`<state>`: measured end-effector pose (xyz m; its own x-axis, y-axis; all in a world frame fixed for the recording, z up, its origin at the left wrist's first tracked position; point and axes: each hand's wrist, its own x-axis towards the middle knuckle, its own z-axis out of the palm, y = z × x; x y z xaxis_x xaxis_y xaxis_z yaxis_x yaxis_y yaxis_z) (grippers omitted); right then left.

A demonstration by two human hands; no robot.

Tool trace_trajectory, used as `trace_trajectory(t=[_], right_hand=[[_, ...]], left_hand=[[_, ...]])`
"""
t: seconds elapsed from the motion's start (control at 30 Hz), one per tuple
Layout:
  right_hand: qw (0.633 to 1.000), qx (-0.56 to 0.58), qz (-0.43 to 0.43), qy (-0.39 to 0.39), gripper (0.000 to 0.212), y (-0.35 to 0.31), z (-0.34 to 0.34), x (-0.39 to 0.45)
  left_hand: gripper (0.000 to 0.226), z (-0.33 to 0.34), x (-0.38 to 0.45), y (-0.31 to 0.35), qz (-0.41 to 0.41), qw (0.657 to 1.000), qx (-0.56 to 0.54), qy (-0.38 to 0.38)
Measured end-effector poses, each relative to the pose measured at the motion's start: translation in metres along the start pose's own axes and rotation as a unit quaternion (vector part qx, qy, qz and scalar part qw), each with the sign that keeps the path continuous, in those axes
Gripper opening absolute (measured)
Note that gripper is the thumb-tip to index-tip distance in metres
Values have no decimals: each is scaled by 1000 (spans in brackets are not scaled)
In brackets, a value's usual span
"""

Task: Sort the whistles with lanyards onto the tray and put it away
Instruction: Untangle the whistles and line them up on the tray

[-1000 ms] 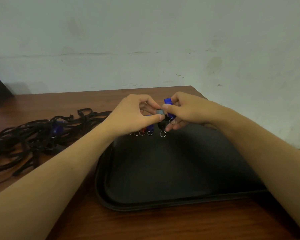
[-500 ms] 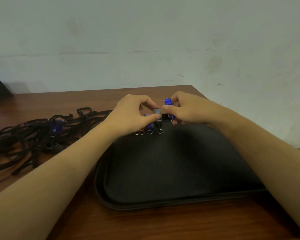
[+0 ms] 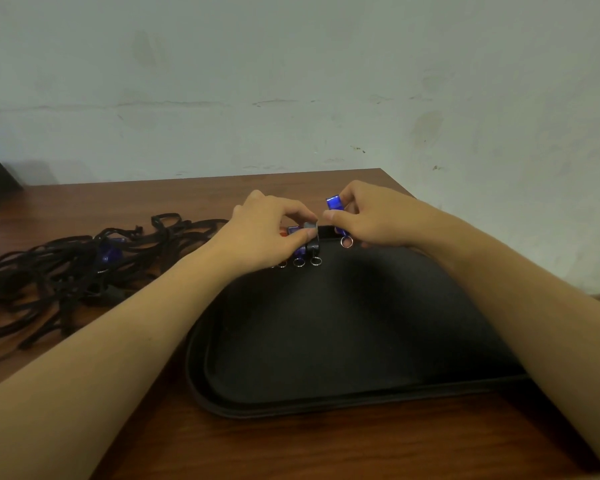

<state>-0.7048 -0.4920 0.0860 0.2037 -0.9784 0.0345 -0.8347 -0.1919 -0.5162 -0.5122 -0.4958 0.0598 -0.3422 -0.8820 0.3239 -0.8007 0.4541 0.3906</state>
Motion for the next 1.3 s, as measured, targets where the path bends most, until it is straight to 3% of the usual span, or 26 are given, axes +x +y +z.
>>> trace_trajectory(t=[0.23, 0.43, 0.8, 1.07, 1.3], right_hand=[[1000, 0, -4, 7, 28, 2, 1, 1], [999, -29, -2, 13, 30, 6, 1, 7], [999, -40, -5, 21, 34, 4, 0, 4], [999, 49, -1, -5, 34, -1, -1, -1], [989, 143, 2, -47, 33, -6, 0, -4]], left_hand=[[34, -1, 0, 1, 10, 998, 62, 1], [54, 0, -2, 1, 22, 995, 87, -49], [48, -1, -2, 0, 12, 996, 80, -33], [25, -24, -1, -11, -11, 997, 28, 70], [19, -36, -2, -31, -50, 995, 20, 85]])
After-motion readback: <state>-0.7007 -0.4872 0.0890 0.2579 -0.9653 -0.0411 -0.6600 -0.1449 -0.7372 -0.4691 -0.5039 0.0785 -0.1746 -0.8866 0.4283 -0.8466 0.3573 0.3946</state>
